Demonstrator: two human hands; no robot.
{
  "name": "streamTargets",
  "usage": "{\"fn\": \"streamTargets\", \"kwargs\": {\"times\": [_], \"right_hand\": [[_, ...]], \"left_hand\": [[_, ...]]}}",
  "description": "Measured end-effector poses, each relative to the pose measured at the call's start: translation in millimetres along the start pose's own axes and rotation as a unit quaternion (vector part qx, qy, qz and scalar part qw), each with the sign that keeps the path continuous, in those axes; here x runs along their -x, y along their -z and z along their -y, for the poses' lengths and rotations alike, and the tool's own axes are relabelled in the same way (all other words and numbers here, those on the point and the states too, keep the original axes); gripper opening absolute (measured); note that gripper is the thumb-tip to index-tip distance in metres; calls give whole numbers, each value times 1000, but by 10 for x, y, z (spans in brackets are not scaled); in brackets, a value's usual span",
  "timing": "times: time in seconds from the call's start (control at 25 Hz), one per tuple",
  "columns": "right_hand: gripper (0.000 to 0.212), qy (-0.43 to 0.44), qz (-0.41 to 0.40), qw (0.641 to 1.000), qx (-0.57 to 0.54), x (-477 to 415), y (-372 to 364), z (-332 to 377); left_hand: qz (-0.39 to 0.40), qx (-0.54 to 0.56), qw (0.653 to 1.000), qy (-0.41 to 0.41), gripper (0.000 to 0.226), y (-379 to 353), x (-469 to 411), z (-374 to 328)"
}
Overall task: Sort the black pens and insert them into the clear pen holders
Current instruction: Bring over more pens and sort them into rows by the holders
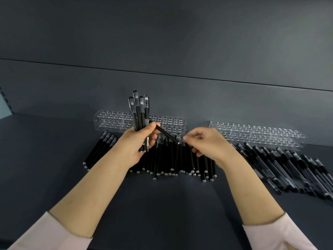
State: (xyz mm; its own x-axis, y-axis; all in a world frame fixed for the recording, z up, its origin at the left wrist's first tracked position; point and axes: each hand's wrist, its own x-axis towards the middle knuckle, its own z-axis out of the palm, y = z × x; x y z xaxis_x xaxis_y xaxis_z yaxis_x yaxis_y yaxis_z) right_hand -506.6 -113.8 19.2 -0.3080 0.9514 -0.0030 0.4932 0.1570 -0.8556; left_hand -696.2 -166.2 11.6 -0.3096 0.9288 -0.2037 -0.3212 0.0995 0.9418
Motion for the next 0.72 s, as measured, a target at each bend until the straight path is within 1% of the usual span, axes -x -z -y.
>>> {"fn": "streamTargets", "kwargs": {"times": [0.04,0.12,0.2,0.28,0.36,0.52,0.64,0.72], "right_hand": [[14,11,-1,999,-31,6,-10,23],[11,29,24,996,-84,26,-47,66],[7,47,53,993,-90,46,-87,82],[10,56,76,991,-94,57,-121,90],[13,51,99,987,-117,67,-144,102],[9,21,138,975,-170,77,-215,109],[9,3,138,977,-161,66,-232,103],[9,-5,100,986,-132,55,-163,103]], "left_hand": [[3,-10,1000,-3,15,-10,8,5],[13,-28,999,-7,15,-37,36,19],[29,-42,999,-13,17,-60,55,35],[42,-41,998,-15,18,-69,67,39],[52,-42,998,-17,18,-71,70,40],[51,-48,997,-24,18,-88,72,60],[31,-40,998,-31,17,-106,73,69],[9,-36,999,-35,17,-93,50,57]]}}
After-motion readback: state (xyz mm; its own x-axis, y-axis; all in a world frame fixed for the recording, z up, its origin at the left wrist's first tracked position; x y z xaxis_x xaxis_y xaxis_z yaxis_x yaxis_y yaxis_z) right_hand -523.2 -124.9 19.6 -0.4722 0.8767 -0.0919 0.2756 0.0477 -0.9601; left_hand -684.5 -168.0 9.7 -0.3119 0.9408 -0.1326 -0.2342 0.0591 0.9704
